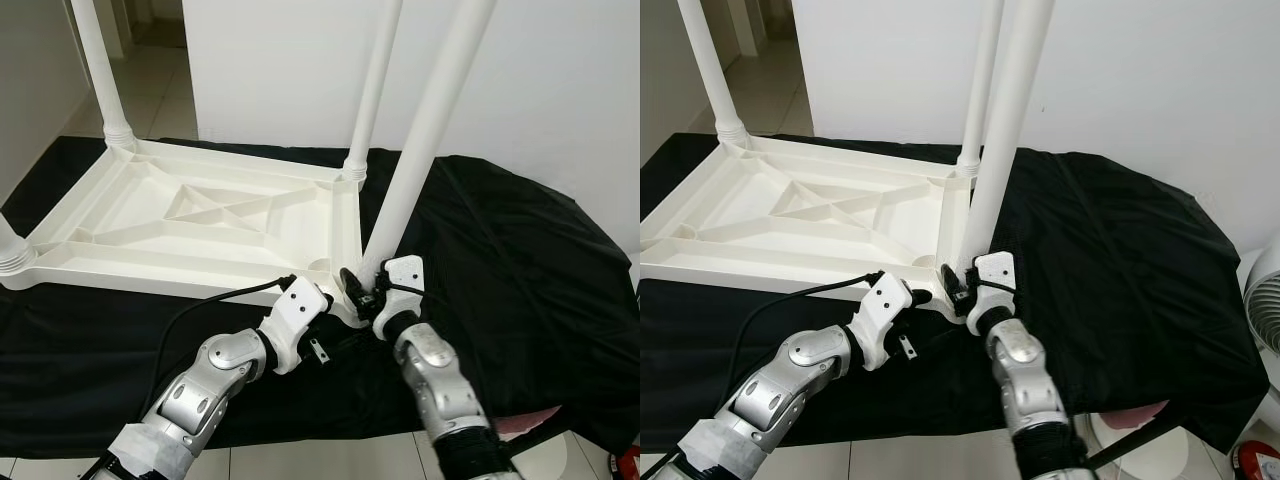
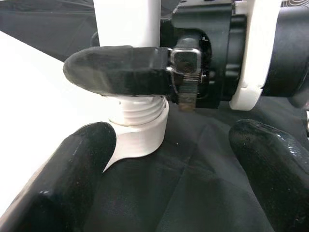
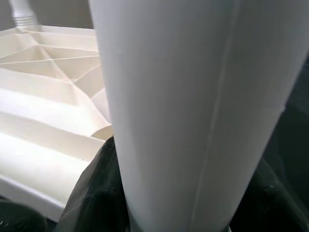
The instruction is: Building children table
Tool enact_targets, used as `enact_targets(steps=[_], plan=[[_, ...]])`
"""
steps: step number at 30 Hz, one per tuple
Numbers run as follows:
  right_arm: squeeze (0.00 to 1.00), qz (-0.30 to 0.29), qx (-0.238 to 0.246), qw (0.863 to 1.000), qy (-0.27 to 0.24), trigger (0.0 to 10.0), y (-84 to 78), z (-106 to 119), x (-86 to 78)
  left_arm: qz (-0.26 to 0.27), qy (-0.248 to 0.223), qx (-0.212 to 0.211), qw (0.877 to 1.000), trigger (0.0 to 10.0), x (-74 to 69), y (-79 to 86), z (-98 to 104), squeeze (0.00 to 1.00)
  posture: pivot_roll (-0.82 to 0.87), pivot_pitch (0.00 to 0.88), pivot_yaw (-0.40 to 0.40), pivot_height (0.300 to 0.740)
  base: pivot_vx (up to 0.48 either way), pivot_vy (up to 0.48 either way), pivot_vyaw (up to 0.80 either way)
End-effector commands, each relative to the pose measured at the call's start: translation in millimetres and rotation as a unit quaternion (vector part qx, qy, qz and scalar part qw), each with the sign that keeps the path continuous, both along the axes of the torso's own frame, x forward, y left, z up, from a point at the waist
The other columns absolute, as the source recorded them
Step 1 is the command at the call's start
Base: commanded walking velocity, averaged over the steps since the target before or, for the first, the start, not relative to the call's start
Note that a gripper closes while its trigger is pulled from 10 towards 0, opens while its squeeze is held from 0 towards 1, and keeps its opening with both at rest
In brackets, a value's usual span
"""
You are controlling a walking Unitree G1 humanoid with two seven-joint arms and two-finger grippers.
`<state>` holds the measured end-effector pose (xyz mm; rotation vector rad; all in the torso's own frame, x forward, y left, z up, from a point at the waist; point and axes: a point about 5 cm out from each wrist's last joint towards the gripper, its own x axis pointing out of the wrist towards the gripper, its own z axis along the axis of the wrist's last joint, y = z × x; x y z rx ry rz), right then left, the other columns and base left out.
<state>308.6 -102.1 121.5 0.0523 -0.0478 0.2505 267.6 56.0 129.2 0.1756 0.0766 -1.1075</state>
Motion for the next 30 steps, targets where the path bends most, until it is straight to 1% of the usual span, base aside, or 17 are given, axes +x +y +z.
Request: enact_targets(steps=[1, 2, 4, 6, 10, 11, 12, 14, 15, 19, 22, 25, 26, 27, 28, 29, 30], plan=[[0.0, -0.064, -0.011, 0.997, 0.045, 0.0, -15.7, -17.8, -3.7, -0.02, 0.001, 0.005, 1.0, 10.0, -2.4, -1.5, -0.4, 0.0, 0.04, 0.022, -0.091, 0.74, 0.0, 0.0, 0.0], [0.0, -0.091, 0.003, 0.994, 0.054, 0.0, -11.0, -18.2, -5.6, -0.02, -0.001, 0.004, 1.0, 10.0, -1.7, -1.9, 0.2, 0.0, 0.04, 0.021, -0.093, 0.74, 0.0, 0.0, 0.0], [0.0, -0.096, 0.008, 0.994, 0.056, 0.0, -9.9, -18.2, -6.1, -0.02, -0.001, 0.004, 1.0, 10.0, -1.5, -1.9, 0.4, 0.0, 0.04, 0.021, -0.093, 0.74, 0.0, 0.0, 0.0], [0.0, -0.076, 0.009, 0.996, 0.053, 0.0, -6.9, -16.4, -8.0, -0.023, -0.001, 0.003, 1.0, 10.0, -1.7, -3.9, 0.3, 0.0, 0.03, 0.014, -0.093, 0.74, 0.0, 0.0, 0.0], [0.0, -0.065, 0.0, 0.997, 0.051, 0.0, -6.5, -15.0, -8.8, -0.026, -0.002, 0.004, 1.0, 10.0, -1.9, -5.2, -0.3, 0.0, 0.04, 0.011, -0.094, 0.74, 0.0, 0.0, 0.0], [0.0, -0.059, -0.003, 0.997, 0.049, 4.5, -6.2, -13.8, -9.0, -0.026, -0.003, 0.004, 1.0, 10.0, -1.6, -5.2, -0.2, 0.0, 0.04, 0.007, -0.097, 0.74, 0.0, 0.0, 0.0], [0.47, -0.057, -0.004, 0.997, 0.047, 10.0, -6.8, -13.0, -9.0, -0.024, -0.004, 0.004, 1.0, 10.0, -1.0, -5.0, 0.2, 0.0, 0.04, 0.003, -0.1, 0.74, 0.0, 0.0, 0.0], [0.47, -0.056, -0.002, 0.997, 0.048, 10.0, -7.0, -12.1, -9.2, -0.023, -0.005, 0.004, 1.0, 10.0, -0.4, -4.7, 0.7, 0.0, 0.04, 0.003, -0.1, 0.74, 0.0, 0.0, 0.0], [1.0, -0.049, 0.001, 0.998, 0.04, 10.0, -7.5, -9.7, -9.2, -0.021, -0.006, 0.003, 1.0, 10.0, 0.0, -4.5, 0.9, 0.0, 0.05, 0.0, -0.104, 0.74, 0.0, 0.0, 0.0], [1.0, -0.036, 0.007, 0.999, 0.03, 10.0, -9.8, -5.5, -10.2, -0.019, -0.006, 0.003, 1.0, 10.0, -0.4, -4.0, 0.5, 0.0, 0.05, 0.0, -0.106, 0.74, 0.0, 0.0, 0.0], [1.0, -0.011, -0.014, 0.999, 0.034, 10.0, -20.1, -8.9, -11.2, -0.013, -0.005, 0.005, 1.0, 10.0, -1.1, -1.3, -1.2, 0.0, 0.06, 0.0, -0.109, 0.74, 0.0, 0.0, 0.0], [1.0, 0.011, -0.009, 0.999, 0.037, 10.0, -30.0, -9.3, -12.3, -0.01, -0.005, 0.005, 1.0, 10.0, -0.8, 0.3, -1.5, 0.0, 0.06, 0.0, -0.112, 0.74, 0.0, 0.0, 0.0], [1.0, 0.028, -0.021, 0.999, 0.032, 10.0, -34.9, -9.3, -13.5, -0.009, -0.004, 0.005, 1.0, 10.0, -1.2, 0.6, -1.6, 0.0, 0.06, 0.0, -0.112, 0.74, 0.0, 0.0, 0.0], [1.0, 0.028, -0.021, 0.999, 0.032, 10.0, -34.9, -9.3, -13.5, -0.009, -0.004, 0.005, 1.0, 10.0, -1.2, 0.6, -1.6, 0.0, 0.06, 0.0, -0.112, 0.74, 0.0, 0.0, 0.0], [0.15, 0.04, -0.03, 0.998, 0.028, 10.0, -37.9, -9.3, -14.4, -0.009, -0.004, 0.005, 1.0, 10.0, -1.6, 0.6, -1.6, 0.0, 0.06, 0.0, -0.112, 0.74, 0.0, 0.0, 0.0], [0.0, 0.062, -0.04, 0.997, 0.024, 10.0, -40.8, -9.4, -15.7, -0.01, -0.004, 0.005, 1.0, 10.0, -2.0, 0.6, -1.8, 0.0, 0.06, 0.0, -0.108, 0.74, 0.0, 0.0, 0.0], [0.0, 0.062, -0.04, 0.997, 0.024, 10.0, -40.8, -9.4, -15.7, -0.01, -0.004, 0.005, 1.0, 10.0, -2.0, 0.6, -1.8, 0.0, 0.06, 0.0, -0.108, 0.74, 0.0, 0.0, 0.0]])
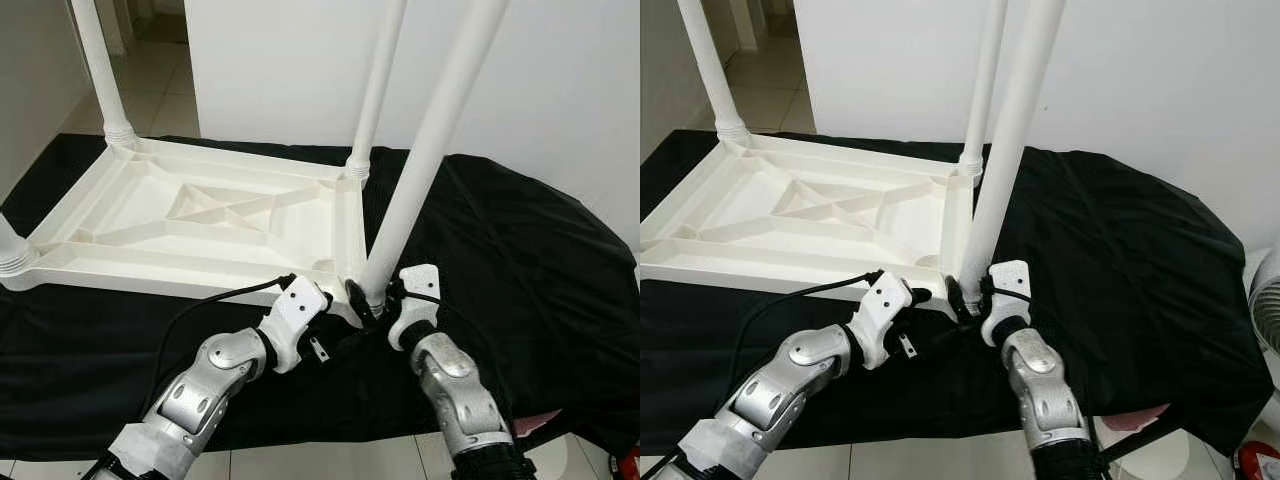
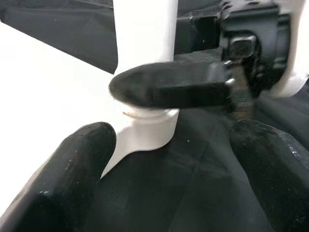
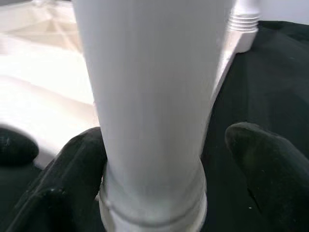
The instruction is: Building children table
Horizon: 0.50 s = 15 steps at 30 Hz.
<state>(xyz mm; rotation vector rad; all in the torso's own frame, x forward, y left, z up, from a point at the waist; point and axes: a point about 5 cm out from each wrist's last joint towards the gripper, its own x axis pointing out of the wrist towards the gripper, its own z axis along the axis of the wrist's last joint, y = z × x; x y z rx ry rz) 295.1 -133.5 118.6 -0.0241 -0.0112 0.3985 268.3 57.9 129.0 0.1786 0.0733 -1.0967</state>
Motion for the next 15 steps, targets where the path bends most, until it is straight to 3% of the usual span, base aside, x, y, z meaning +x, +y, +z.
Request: enact_targets(steps=[1, 5, 9, 15], plan=[[0.0, 0.022, -0.014, 1.0, 0.003, 10.0, -11.1, -6.0, -4.1, -0.016, -0.001, 0.005, 1.0, 10.0, -2.8, -1.3, -1.8, 0.0, 0.06, 0.0, -0.104, 0.74, 0.0, 0.0, 0.0], [0.0, 0.077, -0.033, 0.996, -0.004, 10.0, -13.6, -6.0, -6.0, -0.017, -0.001, 0.006, 1.0, 10.0, -2.6, -1.4, -2.0, 0.0, 0.05, 0.0, -0.1, 0.74, 0.0, 0.0, 0.0], [0.0, 0.124, -0.053, 0.991, -0.022, 10.0, -17.4, 2.1, 8.8, -0.024, -0.003, 0.008, 1.0, 10.0, -1.9, -2.7, -0.1, 0.0, 0.05, 0.0, -0.09, 0.74, 0.0, 0.0, 0.0], [0.0, 0.145, -0.073, 0.986, -0.026, 10.0, -12.4, 4.4, 19.8, -0.027, -0.005, 0.009, 1.0, 10.0, -1.5, -3.9, 0.5, 0.0, 0.05, 0.0, -0.083, 0.74, 0.0, 0.0, 0.0]])
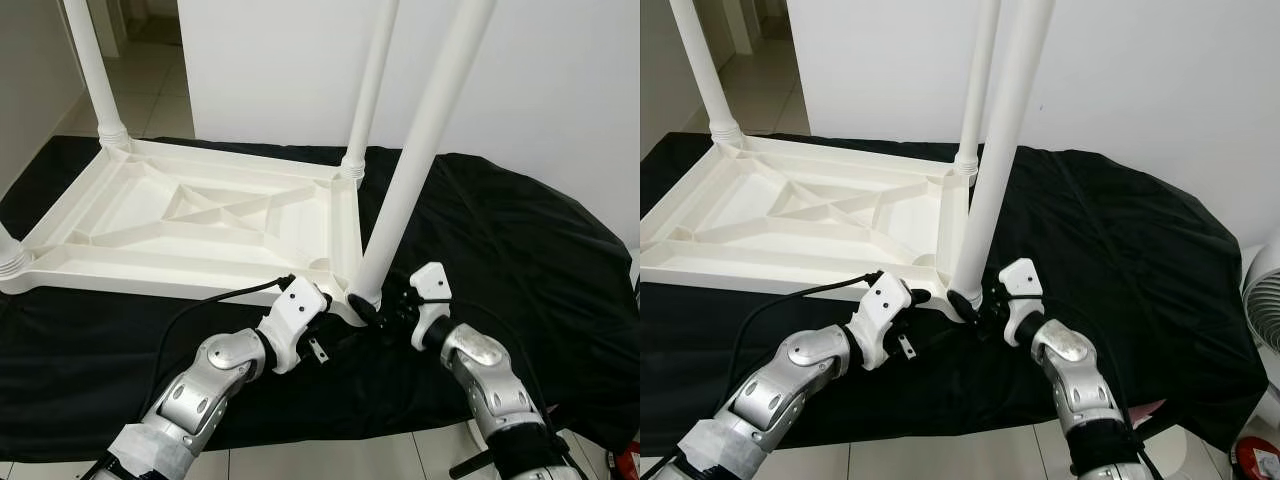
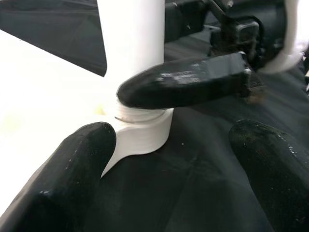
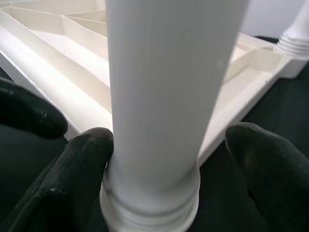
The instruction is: Building children table
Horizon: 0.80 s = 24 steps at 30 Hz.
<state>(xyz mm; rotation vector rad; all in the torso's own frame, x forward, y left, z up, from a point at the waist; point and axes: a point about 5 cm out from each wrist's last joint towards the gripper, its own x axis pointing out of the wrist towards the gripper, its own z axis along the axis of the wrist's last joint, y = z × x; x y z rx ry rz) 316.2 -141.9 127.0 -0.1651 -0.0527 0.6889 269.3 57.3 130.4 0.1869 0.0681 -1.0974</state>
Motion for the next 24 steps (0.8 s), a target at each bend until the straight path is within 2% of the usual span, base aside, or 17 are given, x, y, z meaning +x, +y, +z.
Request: enact_targets(steps=[1, 8, 9, 10, 20, 24], plan=[[0.0, 0.005, -0.014, 1.0, 0.004, 10.0, -1.5, -3.1, 2.7, -0.027, -0.001, 0.007, 1.0, 10.0, -2.6, -4.0, -0.5, 0.0, 0.05, 0.0, -0.083, 0.74, 0.0, 0.0, 0.0], [0.0, 0.043, -0.031, 0.999, 0.006, 10.0, 7.7, -0.7, 13.6, -0.028, -0.003, 0.005, 1.0, 10.0, -3.5, -6.3, 0.6, 0.0, 0.06, 0.0, -0.092, 0.74, 0.0, 0.0, 0.0], [0.0, 0.055, -0.034, 0.998, 0.01, 9.7, 9.5, -1.0, 14.5, -0.027, -0.003, 0.005, 1.0, 10.0, -3.7, -6.3, 0.8, 0.0, 0.06, 0.002, -0.096, 0.74, 0.0, 0.0, 0.0], [0.0, 0.069, -0.035, 0.997, 0.018, 0.0, 10.9, -2.3, 15.4, -0.025, -0.003, 0.004, 1.0, 10.0, -3.8, -5.7, 1.0, 0.0, 0.07, 0.006, -0.099, 0.74, 0.0, 0.0, 0.0], [0.0, 0.088, -0.036, 0.995, 0.033, 0.0, 9.5, -8.6, 16.0, -0.01, -0.007, 0.012, 1.0, 10.0, -2.0, -0.8, -0.5, 0.0, 0.07, 0.015, -0.103, 0.74, 0.0, 0.0, 0.0], [0.0, 0.084, -0.02, 0.995, 0.038, 0.0, 8.1, -10.9, 15.2, -0.014, -0.006, 0.009, 1.0, 10.0, -3.0, -2.9, 0.0, 0.0, 0.06, 0.017, -0.098, 0.74, 0.0, 0.0, 0.0]])
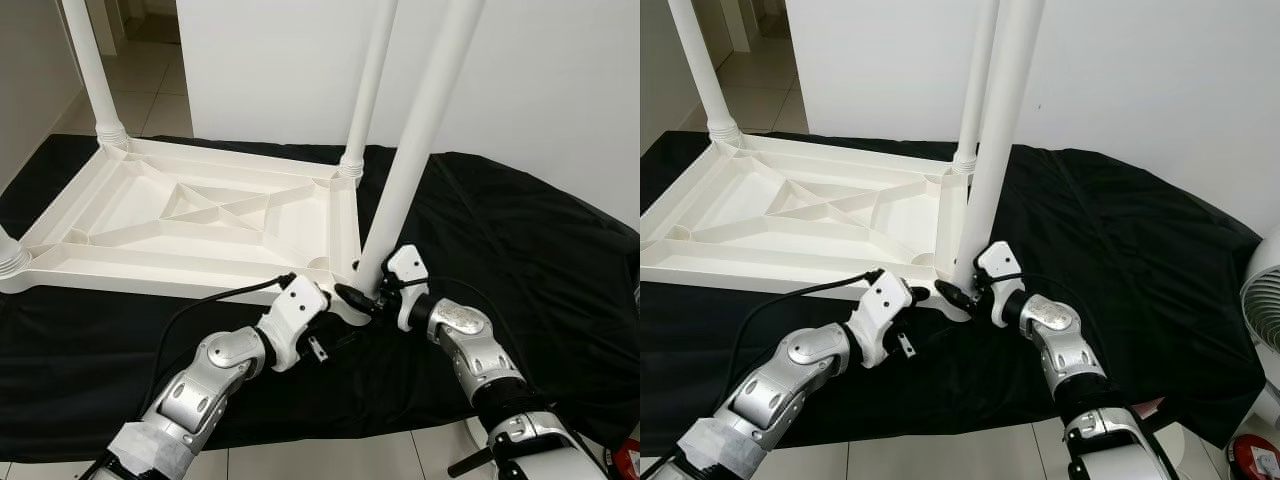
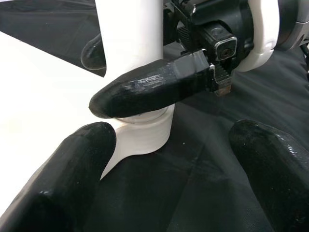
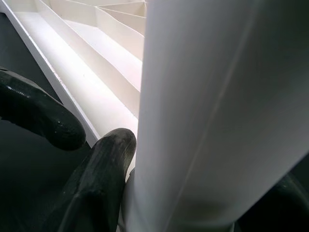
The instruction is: Building children table
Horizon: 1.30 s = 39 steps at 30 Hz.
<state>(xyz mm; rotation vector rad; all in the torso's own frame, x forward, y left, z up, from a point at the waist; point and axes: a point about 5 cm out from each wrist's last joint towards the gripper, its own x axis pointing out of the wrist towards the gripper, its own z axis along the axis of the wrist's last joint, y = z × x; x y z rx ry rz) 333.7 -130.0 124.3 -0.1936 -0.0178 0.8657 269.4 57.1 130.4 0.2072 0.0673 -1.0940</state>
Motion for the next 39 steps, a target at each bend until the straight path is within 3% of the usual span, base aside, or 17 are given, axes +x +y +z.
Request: enact_targets(steps=[1, 7, 9, 10, 11, 12, 14, 17, 18, 23, 24, 25, 28, 36, 37, 38, 39], plan=[[0.0, -0.007, 0.005, 1.0, 0.022, 0.0, -4.3, -8.7, -2.7, -0.016, -0.001, 0.001, 1.0, 10.0, -3.0, -3.1, 0.3, 0.0, 0.06, 0.019, -0.096, 0.74, 0.0, 0.0, 0.0], [0.0, -0.029, 0.03, 0.998, 0.041, 0.0, -5.9, -11.5, -4.2, -0.018, -0.001, 0.001, 1.0, 10.0, -2.3, -3.2, 0.5, 0.0, 0.05, 0.021, -0.089, 0.74, 0.0, 0.0, 0.0], [0.0, -0.067, 0.025, 0.997, 0.04, 0.0, -8.0, -11.7, -1.4, -0.021, 0.0, 0.002, 1.0, 10.0, -3.0, -3.7, 0.2, 0.0, 0.05, 0.023, -0.087, 0.74, 0.0, 0.0, 0.0], [0.0, -0.083, 0.021, 0.996, 0.036, 1.0, -8.8, -11.8, -0.4, -0.022, -0.001, 0.002, 1.0, 10.0, -3.4, -4.0, 0.0, 0.0, 0.05, 0.023, -0.088, 0.74, 0.0, 0.0, 0.0], [0.0, -0.083, 0.021, 0.996, 0.036, 1.0, -8.8, -11.8, -0.4, -0.022, -0.001, 0.002, 1.0, 10.0, -3.4, -4.0, 0.0, 0.0, 0.05, 0.023, -0.088, 0.74, 0.0, 0.0, 0.0], [0.0, -0.099, 0.02, 0.994, 0.035, 1.9, -9.0, -12.0, 0.2, -0.023, 0.0, 0.002, 1.0, 10.0, -3.7, -4.0, 0.0, 0.0, 0.05, 0.024, -0.089, 0.74, 0.0, 0.0, 0.0], [0.0, -0.118, 0.028, 0.992, 0.031, 2.3, -7.3, -11.0, -0.5, -0.023, 0.0, 0.002, 1.0, 10.0, -3.9, -4.0, -0.1, 0.0, 0.05, 0.026, -0.086, 0.74, 0.0, 0.0, 0.0], [0.0, -0.139, 0.035, 0.989, 0.03, 1.4, -5.1, -10.5, -1.3, -0.023, 0.0, 0.002, 1.0, 10.0, -3.8, -3.9, 0.0, 0.0, 0.05, 0.025, -0.086, 0.74, 0.0, 0.0, 0.0], [0.0, -0.171, 0.039, 0.984, 0.028, 10.0, -0.9, -10.4, -2.1, -0.023, 0.001, 0.002, 1.0, 10.0, -4.0, -3.5, -0.1, 0.0, 0.05, 0.027, -0.084, 0.74, 0.0, 0.0, 0.0], [0.0, -0.226, 0.051, 0.972, 0.031, 10.0, 7.4, -10.7, -4.2, -0.024, 0.002, 0.002, 1.0, 10.0, -4.2, -3.8, -0.9, 0.0, 0.05, 0.029, -0.082, 0.74, 0.0, 0.0, 0.0], [0.0, -0.306, 0.078, 0.948, 0.034, 10.0, 17.3, -9.0, -8.2, -0.026, 0.003, 0.001, 1.0, 10.0, -4.6, -5.6, -0.9, 0.0, 0.05, 0.028, -0.083, 0.74, 0.0, 0.0, 0.0], [0.0, -0.306, 0.078, 0.948, 0.034, 10.0, 17.3, -9.0, -8.2, -0.026, 0.003, 0.001, 1.0, 10.0, -4.6, -5.6, -0.9, 0.0, 0.05, 0.028, -0.083, 0.74, 0.0, 0.0, 0.0], [0.0, -0.355, 0.095, 0.929, 0.039, 10.0, 23.5, -7.7, -11.2, -0.028, 0.003, 0.0, 1.0, 10.0, -4.8, -6.4, -0.9, 0.0, 0.05, 0.027, -0.085, 0.74, 0.0, 0.0, 0.0], [0.0, -0.349, 0.127, 0.928, 0.038, 10.0, 40.4, -1.0, -15.0, -0.033, 0.004, 0.0, 0.999, 10.0, -5.5, -8.2, -1.5, 0.0, 0.05, 0.021, -0.087, 0.74, 0.0, 0.0, 0.0], [0.32, -0.342, 0.132, 0.93, 0.037, 10.0, 39.2, 0.0, -15.8, -0.032, 0.004, 0.0, 0.999, 10.0, -5.3, -8.1, -1.3, 0.0, 0.05, 0.02, -0.088, 0.74, 0.0, 0.0, 0.0], [0.32, -0.342, 0.132, 0.93, 0.037, 10.0, 39.2, 0.0, -15.8, -0.032, 0.004, 0.0, 0.999, 10.0, -5.3, -8.1, -1.3, 0.0, 0.05, 0.02, -0.088, 0.74, 0.0, 0.0, 0.0], [1.0, -0.332, 0.141, 0.932, 0.037, 10.0, 38.7, 1.8, -17.1, -0.032, 0.003, 0.0, 0.999, 10.0, -5.2, -8.0, -1.3, 0.0, 0.05, 0.018, -0.089, 0.74, 0.0, 0.0, 0.0]])
